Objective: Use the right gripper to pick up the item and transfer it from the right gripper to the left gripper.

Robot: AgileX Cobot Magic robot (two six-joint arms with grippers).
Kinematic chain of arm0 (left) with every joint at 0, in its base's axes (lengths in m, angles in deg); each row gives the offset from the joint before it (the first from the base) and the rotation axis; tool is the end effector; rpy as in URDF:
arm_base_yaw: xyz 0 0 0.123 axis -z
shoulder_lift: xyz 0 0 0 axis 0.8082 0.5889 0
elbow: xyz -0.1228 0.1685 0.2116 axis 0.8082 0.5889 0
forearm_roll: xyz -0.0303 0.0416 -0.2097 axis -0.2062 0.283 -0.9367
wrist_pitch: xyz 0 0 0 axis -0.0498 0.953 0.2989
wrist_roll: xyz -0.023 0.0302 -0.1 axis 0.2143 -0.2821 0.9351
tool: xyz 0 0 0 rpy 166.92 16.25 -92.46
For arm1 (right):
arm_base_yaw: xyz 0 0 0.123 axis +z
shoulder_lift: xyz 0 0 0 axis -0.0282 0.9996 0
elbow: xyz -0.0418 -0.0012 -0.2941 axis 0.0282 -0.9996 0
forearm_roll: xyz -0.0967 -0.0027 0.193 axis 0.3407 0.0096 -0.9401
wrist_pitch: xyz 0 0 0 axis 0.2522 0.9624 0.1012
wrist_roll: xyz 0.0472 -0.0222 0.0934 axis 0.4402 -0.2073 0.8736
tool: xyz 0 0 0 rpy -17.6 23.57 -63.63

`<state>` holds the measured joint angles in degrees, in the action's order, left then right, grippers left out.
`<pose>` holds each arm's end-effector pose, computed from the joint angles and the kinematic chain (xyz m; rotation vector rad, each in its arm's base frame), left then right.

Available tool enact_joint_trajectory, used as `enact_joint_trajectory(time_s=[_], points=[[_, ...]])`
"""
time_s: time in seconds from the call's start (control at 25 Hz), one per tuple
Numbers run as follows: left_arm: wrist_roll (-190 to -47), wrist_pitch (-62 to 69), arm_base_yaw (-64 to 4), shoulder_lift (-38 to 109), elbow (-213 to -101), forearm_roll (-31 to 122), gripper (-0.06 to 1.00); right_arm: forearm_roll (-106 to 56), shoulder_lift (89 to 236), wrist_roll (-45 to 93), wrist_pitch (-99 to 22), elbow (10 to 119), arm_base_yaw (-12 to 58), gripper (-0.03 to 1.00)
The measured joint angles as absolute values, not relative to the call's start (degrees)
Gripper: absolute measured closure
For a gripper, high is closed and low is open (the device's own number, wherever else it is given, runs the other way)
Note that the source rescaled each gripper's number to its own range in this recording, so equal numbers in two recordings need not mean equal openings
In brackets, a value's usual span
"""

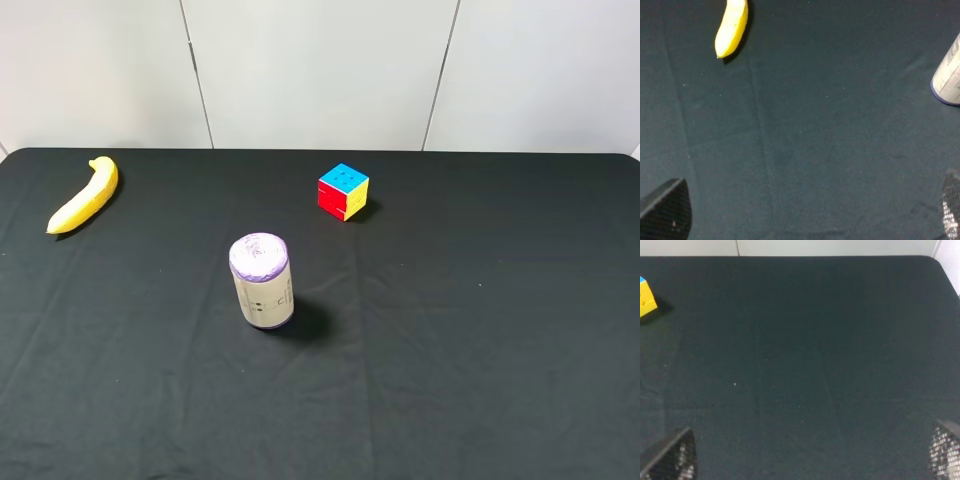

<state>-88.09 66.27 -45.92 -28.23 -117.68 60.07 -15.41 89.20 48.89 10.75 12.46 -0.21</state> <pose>-0.0317 0.0070 0.3000 0.2075 2.1073 -0.0164 -0.0322 -0.0038 0.2535 0.0138 2.0107 0.0009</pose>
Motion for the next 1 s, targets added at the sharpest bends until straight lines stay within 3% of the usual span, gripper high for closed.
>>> enact_joint_trajectory(time_s=[0.4,1.0], points=[[-88.0,64.4,-45.9,-34.8,-107.7,58.6,-0.03,-15.4,89.2,48.9,10.8,12.5,-0.2,-0.03],[-88.0,60.4,-45.9,-34.7,-105.5,58.1,-0.01,-15.4,89.2,48.9,10.8,12.5,-0.2,-0.03]])
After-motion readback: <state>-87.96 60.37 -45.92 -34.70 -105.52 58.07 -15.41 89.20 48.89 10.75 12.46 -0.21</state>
